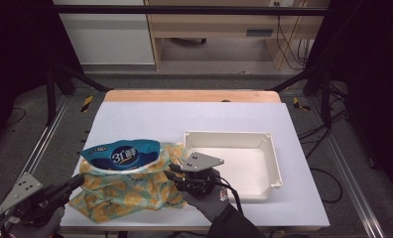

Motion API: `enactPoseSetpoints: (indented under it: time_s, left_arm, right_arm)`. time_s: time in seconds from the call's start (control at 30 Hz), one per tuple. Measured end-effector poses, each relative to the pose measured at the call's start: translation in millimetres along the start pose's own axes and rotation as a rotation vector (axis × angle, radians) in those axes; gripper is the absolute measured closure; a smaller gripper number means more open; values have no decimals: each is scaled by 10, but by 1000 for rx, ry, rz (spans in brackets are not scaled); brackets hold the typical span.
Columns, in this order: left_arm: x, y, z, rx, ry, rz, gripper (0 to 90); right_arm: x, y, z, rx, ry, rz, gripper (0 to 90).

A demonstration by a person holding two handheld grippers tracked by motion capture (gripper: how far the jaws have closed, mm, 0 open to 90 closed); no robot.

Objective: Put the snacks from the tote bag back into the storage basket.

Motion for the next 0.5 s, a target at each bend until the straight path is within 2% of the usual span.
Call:
enactPoseSetpoints:
  time_s: [0.1, 0.3, 0.5]
  left_arm:
    - [-48, 7, 29, -9, -14, -1, 900]
    - [-126, 13, 72, -22, -38, -18, 900]
    - [-232, 45, 140, -29, -69, -16, 900]
  right_arm:
    - [-12, -17, 9, 4, -20, -8, 893]
    - [-34, -40, 2, 24, -41, -8, 900]
    - [-100, -47, 12, 31, -54, 8, 900]
Point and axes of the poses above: each handheld gripper's, and its own axes: z roughly forward along the jaws, x roughly out of its top, y roughly to its right, the point moved 1 cm from there along z, roughly forward along the jaws, and after that the axes turned 12 degrees about z, right-handed, at the moved point
